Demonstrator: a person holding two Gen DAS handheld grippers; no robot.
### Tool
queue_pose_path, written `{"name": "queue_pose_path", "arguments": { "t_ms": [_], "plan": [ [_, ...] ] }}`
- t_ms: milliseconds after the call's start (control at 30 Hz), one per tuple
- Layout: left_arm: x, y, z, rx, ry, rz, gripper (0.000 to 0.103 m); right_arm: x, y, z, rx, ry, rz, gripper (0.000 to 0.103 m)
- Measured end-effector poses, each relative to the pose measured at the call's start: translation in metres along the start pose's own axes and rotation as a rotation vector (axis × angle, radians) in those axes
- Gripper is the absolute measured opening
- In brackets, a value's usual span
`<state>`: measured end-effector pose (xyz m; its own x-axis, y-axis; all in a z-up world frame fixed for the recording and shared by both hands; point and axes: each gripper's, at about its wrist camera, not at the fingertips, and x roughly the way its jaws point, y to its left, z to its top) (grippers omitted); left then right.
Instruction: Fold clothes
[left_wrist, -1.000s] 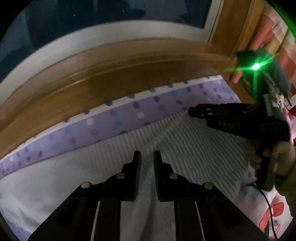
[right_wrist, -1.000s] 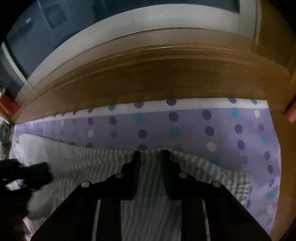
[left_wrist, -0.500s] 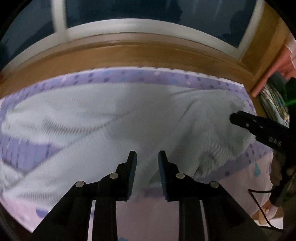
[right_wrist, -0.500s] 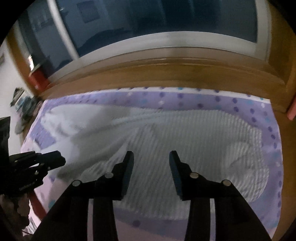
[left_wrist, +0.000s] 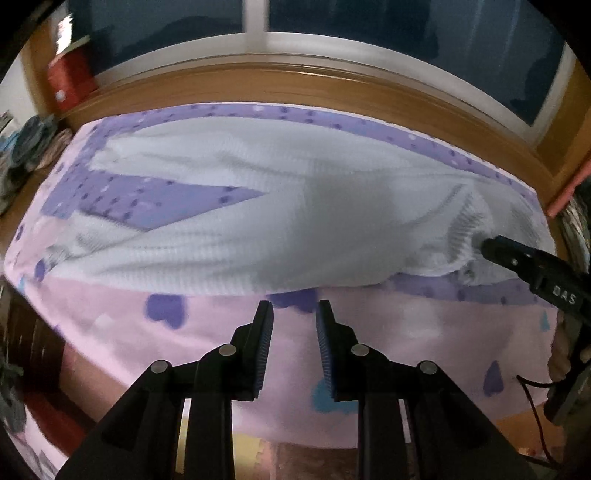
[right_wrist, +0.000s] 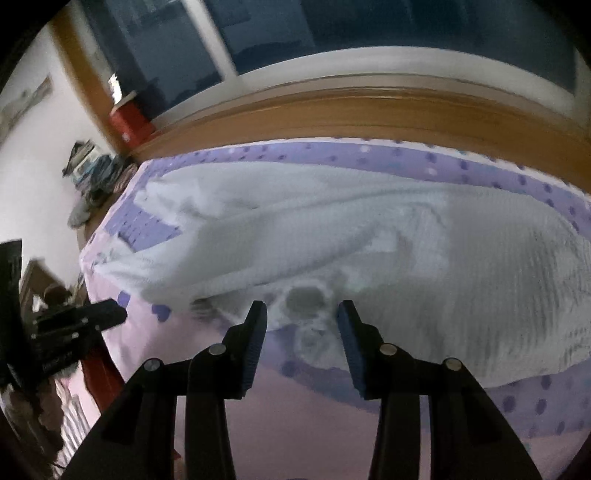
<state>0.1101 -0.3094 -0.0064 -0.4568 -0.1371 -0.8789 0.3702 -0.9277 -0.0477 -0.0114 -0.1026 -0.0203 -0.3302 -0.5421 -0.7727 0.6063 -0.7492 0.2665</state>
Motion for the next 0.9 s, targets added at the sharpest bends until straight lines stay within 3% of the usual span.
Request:
{"name": "queue_pose_path", "arguments": {
  "t_ms": [267, 500, 567, 633, 900],
  "plan": [
    [0.005, 0.072, 0.002, -0.040, -0.014, -0.022, 0.024, 0.022, 0.058, 0.002, -0.013, 0.002, -0.003, 0.041],
    [0.013, 0.150, 0.019, 0.067, 0.002, -0.098, 0.024, 0.055, 0.115, 0.007, 0.104, -0.001, -0.067, 0.042],
    [0.018, 0.170, 0.026, 0.101, 0.009, -0.135, 0.024, 0.062, 0.130, 0.008, 0.136, -0.020, -0.122, 0.051],
    [0.022, 0.189, 0.033, 0.124, 0.020, -0.144, 0.024, 0.065, 0.142, 0.009, 0.171, -0.041, -0.155, 0.052],
    [0.040, 0.225, 0.049, 0.179, 0.072, -0.224, 0.024, 0.080, 0.178, 0.019, 0.215, -0.024, -0.136, 0.052]
  ]
}}
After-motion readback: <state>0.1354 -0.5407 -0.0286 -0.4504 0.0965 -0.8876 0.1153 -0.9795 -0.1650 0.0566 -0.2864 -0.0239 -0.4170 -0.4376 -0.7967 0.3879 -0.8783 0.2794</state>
